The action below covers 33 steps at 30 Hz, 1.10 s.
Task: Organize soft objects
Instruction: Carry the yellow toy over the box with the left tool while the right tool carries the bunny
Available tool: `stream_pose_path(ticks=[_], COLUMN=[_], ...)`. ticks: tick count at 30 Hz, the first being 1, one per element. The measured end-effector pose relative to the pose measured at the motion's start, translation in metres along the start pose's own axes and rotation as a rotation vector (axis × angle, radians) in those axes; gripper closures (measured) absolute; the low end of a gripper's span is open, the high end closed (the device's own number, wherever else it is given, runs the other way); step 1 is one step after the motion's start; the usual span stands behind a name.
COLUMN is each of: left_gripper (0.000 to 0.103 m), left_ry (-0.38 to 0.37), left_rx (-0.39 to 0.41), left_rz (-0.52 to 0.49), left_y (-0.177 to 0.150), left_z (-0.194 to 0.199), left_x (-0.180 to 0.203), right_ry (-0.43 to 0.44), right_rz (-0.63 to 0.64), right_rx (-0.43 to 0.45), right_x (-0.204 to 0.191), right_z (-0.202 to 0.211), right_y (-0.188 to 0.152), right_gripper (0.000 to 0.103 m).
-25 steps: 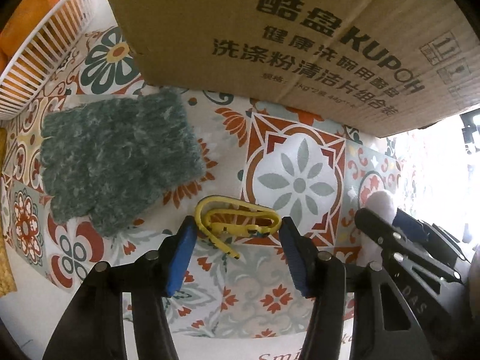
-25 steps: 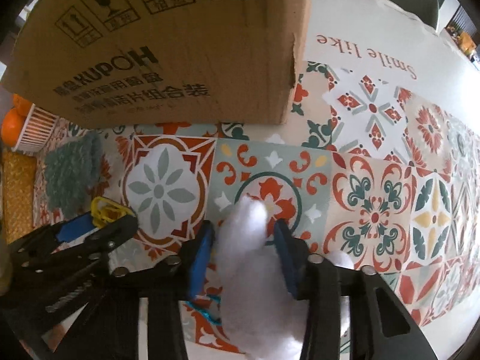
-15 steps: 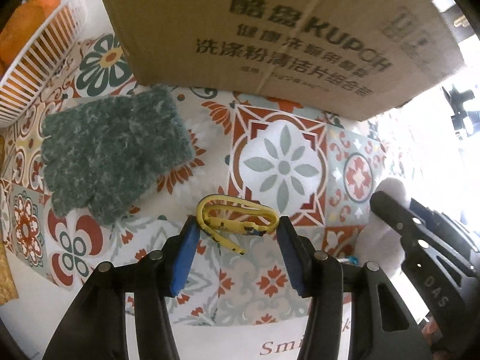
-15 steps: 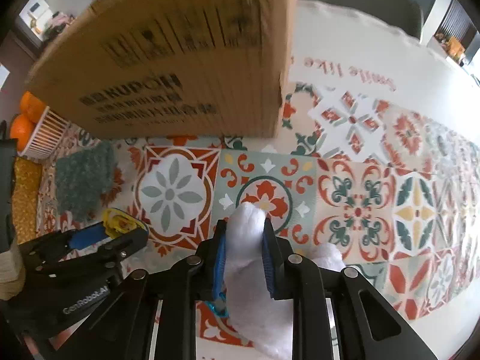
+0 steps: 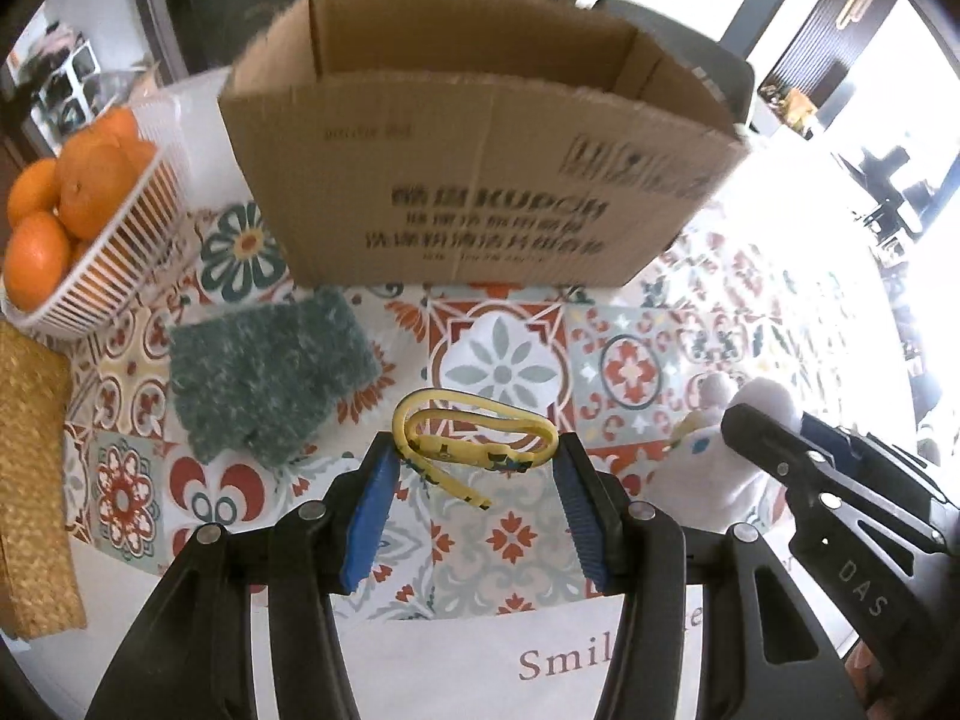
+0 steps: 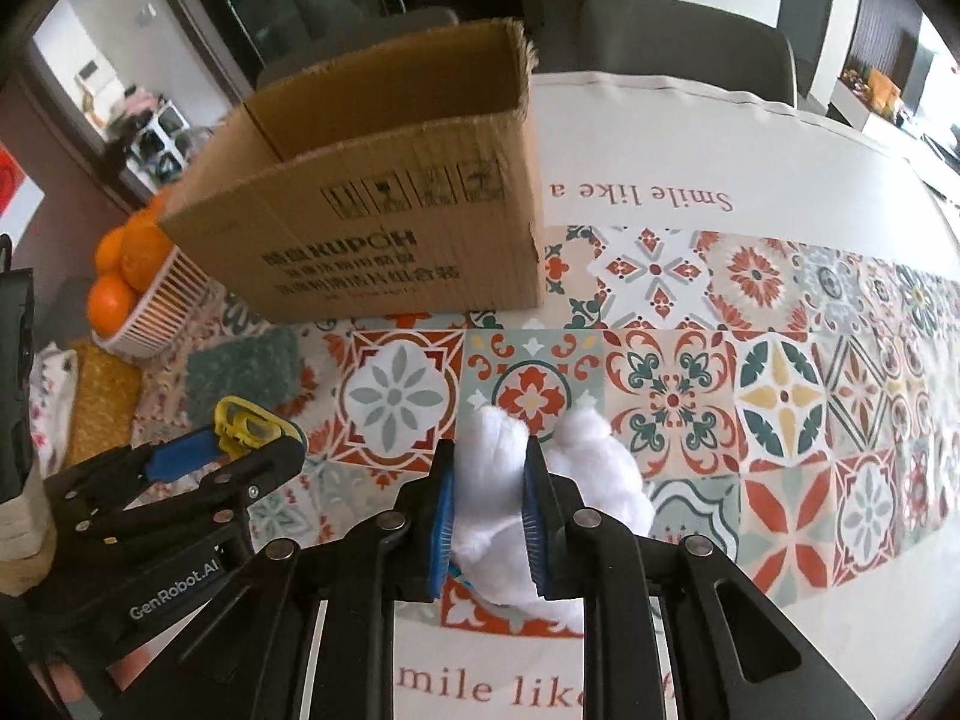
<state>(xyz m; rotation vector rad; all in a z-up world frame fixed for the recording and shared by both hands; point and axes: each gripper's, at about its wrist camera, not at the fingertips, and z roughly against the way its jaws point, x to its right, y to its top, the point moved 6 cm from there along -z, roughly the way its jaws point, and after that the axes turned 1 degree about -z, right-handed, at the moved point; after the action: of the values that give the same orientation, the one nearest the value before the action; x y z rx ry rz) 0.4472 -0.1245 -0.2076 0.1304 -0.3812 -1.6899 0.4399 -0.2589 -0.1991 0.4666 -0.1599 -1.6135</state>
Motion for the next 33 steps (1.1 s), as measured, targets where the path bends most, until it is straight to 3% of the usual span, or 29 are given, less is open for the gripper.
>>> stream_pose_path(ticks=[18, 33], left_gripper=[0.051, 0.051], left_ry=[-0.04, -0.061], left_rx=[0.152, 0.227], left_rz=[-0.05, -0.061], left_y=[0.02, 0.066], left_z=[0.083, 0.137], left_x=[0.002, -0.015], right_ry=[0.044, 0.093], right_rz=[-0.003, 0.063], right_rx=[0.166, 0.294], right_x=[-0.029, -0.071], right_z=[0.076, 0.122], right_y=[0.02, 0.071], right_gripper=[0.082, 0.082])
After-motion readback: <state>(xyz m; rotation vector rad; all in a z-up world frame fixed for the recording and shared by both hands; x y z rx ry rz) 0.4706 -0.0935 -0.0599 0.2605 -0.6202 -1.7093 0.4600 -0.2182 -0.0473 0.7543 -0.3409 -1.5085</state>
